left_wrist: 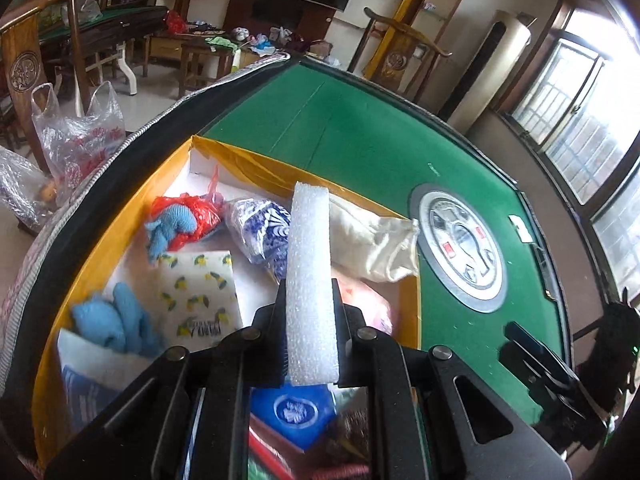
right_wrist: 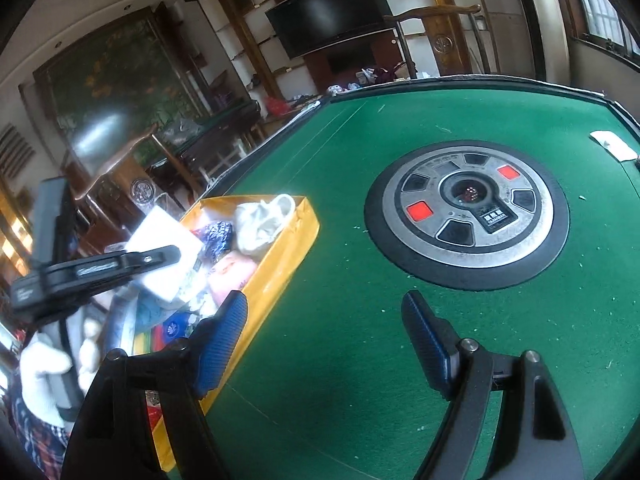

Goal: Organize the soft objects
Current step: 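Lower the white foam block into the box and open the left tool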

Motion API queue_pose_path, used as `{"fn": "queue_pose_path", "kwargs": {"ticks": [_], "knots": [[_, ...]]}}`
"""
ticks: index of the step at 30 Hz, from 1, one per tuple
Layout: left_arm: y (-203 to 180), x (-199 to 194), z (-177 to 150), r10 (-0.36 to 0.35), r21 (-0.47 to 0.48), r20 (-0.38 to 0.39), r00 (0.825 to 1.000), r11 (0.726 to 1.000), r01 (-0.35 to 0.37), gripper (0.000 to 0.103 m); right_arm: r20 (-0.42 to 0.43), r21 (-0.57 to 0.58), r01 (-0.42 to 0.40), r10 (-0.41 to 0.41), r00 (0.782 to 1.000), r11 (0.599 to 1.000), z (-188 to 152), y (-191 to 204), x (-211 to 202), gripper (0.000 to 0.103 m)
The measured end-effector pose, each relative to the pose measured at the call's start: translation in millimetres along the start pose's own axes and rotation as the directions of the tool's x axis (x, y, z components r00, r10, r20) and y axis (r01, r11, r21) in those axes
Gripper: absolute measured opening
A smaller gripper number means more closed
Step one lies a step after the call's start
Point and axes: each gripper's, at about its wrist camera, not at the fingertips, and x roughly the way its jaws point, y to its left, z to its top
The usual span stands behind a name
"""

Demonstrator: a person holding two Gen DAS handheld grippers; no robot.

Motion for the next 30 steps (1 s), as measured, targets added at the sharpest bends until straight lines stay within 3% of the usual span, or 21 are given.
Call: {"fn": "queue_pose_path", "kwargs": {"ticks": [4,7,11,14,24,30], "knots": [[3,19,8,0.054,-0.019,-0.021,0.998,0.998,-0.054,0.012,0.004,0.002,-0.008,0.008,1.0,1.0,0,-3,-5,0.075],[6,29,9,0.077,-0.034,-0.035,0.996,0.996,-0.078,0.018,0.002,0.0,-0.018,0.018,1.0,1.0,-1,-3,-5,0.075],[9,38,8,0.117,-0.044,-0.05,0.992,0.992,-0.12,0.046,-0.004,0.0,-0.02,0.02,1.0,1.0,-1,-4,-4,0.075],[10,41,8,0.126,-0.041,-0.055,0.99,0.991,-0.129,0.055,-0.011,0.001,-0.018,0.018,1.0,1.0,-2,-4,-2,0.075],[-20,12,8,0.166,0.068,0.019,0.986,0.984,-0.166,0.061,-0.026,0.007,-0.007,0.007,1.0,1.0,-3,-8,2,0.075],[-29,-17,3,0.223,0.129,0.094,0.97,0.964,-0.234,0.062,-0.021,-0.002,0.004,-0.004,1.0,1.0,-4,-6,1,0.075]]}}
